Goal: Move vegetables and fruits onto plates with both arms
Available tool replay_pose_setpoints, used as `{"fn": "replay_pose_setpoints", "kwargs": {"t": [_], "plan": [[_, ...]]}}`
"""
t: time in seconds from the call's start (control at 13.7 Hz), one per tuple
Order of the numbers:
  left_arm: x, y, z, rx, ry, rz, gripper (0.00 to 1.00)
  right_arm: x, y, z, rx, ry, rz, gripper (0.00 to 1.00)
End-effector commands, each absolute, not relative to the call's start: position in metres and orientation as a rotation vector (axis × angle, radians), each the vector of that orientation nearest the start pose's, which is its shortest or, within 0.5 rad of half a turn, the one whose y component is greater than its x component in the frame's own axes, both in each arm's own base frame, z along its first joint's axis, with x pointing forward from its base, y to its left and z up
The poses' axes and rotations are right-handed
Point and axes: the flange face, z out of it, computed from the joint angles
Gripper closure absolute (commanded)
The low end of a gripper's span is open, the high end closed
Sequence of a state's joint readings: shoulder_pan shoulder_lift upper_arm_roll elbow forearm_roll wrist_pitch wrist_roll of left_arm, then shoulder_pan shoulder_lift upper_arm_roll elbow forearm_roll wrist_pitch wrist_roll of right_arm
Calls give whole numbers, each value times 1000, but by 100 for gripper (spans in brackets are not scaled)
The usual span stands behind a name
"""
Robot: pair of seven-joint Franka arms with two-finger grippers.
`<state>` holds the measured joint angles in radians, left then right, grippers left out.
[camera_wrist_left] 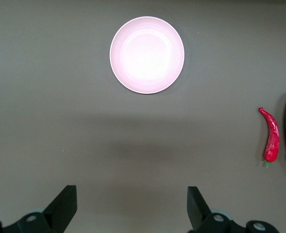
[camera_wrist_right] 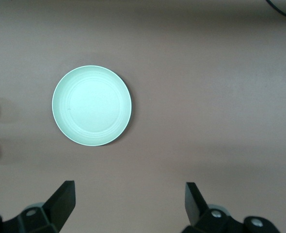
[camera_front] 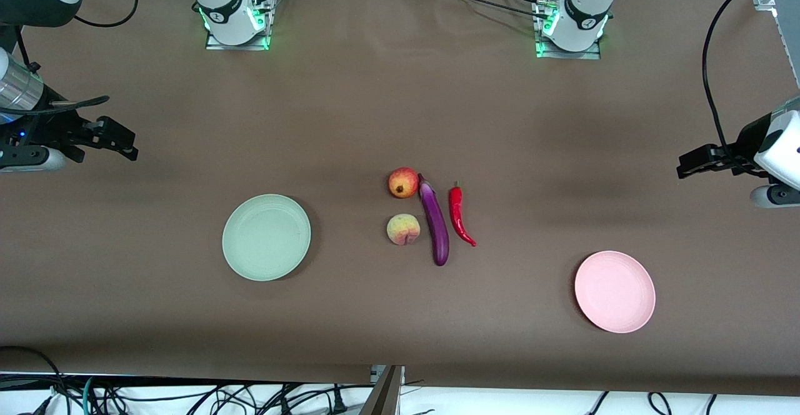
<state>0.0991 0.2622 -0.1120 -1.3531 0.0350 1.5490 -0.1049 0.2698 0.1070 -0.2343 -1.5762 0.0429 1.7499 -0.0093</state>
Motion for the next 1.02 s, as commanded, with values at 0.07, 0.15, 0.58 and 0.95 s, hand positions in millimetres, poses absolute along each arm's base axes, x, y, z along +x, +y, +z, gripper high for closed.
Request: {"fn": "replay_pose_setpoints", "kwargs": {"t": [0.07, 0.15, 0.58, 0.95], "plan": [[637, -6, 566, -3130, -87, 114, 0, 596, 35, 587, -3131, -60, -131, 0], [640, -10, 558, -3130, -75, 133, 0, 596, 35, 587, -3132, -60, -126, 0], [642, -37, 552, -3137, -20, 132, 0, 596, 42, 587, -3141, -84, -134, 0], [645, -84, 530, -3193, 34, 201, 0, 595, 52, 588, -3162, -126, -138, 0]]}}
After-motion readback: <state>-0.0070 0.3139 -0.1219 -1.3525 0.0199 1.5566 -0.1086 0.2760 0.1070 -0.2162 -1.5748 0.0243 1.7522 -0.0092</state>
